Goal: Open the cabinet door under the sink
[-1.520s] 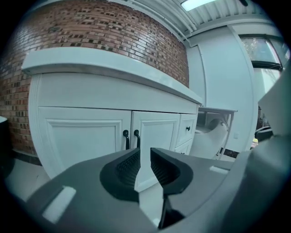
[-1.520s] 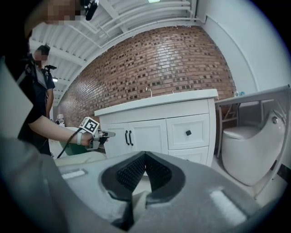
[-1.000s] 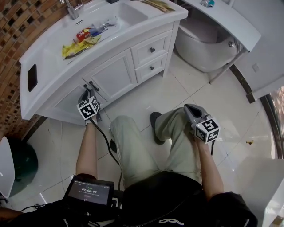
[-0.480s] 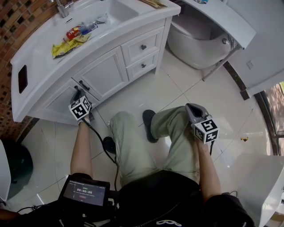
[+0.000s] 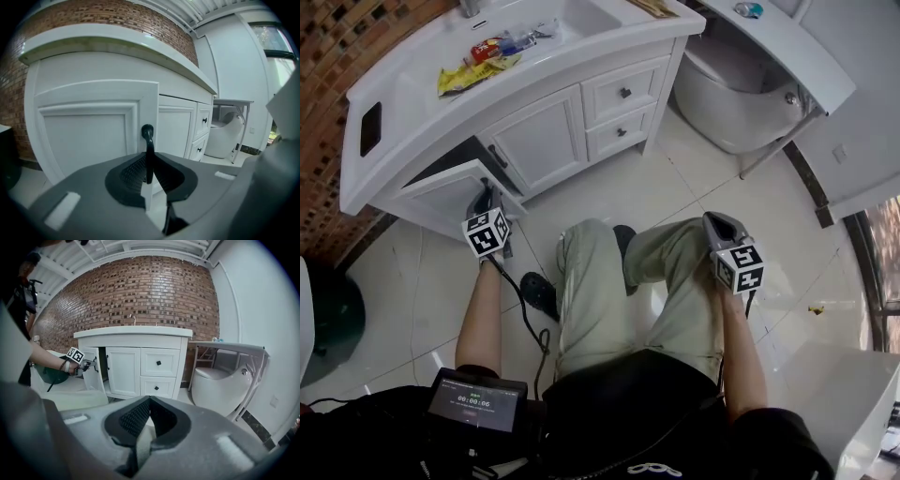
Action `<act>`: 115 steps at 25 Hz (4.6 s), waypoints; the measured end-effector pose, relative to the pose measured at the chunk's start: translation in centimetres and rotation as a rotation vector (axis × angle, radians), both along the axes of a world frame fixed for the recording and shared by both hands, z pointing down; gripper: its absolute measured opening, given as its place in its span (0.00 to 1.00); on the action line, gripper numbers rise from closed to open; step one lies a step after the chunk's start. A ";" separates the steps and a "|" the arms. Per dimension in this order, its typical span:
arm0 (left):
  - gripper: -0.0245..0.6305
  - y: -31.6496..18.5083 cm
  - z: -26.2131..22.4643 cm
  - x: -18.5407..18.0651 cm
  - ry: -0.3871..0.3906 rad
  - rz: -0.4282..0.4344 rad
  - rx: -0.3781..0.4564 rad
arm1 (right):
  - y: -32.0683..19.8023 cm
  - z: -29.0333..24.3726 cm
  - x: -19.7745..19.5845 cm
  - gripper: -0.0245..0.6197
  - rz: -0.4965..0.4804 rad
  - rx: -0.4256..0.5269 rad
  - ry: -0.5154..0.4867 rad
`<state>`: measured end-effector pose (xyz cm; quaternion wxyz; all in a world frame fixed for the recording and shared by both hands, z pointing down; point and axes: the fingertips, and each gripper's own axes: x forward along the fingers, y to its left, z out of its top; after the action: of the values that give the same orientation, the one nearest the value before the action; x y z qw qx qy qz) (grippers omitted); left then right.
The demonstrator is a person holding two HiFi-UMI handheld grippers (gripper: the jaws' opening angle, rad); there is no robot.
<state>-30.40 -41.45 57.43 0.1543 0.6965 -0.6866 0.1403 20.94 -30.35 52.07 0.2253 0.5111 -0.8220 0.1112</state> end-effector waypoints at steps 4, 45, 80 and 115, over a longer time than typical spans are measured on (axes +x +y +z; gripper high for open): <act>0.13 2.5 0.1 0.3 -0.002 0.036 0.010 | 0.2 -0.2 -0.3 0.03 -0.005 0.014 0.023; 0.09 26.3 0.3 -16.6 -0.076 -0.040 0.034 | -0.5 -1.7 -29.2 0.03 -0.400 0.071 -0.149; 0.06 47.8 -11.6 14.8 0.108 0.021 0.268 | 23.5 -0.6 -13.6 0.03 -0.523 0.075 -0.145; 0.06 55.8 -11.4 19.1 0.149 0.014 0.255 | 30.2 -3.8 -10.3 0.03 -0.603 0.121 -0.174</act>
<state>-11.32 14.31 46.01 0.1141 0.7236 -0.6807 0.0006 10.69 -0.11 48.28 0.1460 0.2456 -0.9577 0.0336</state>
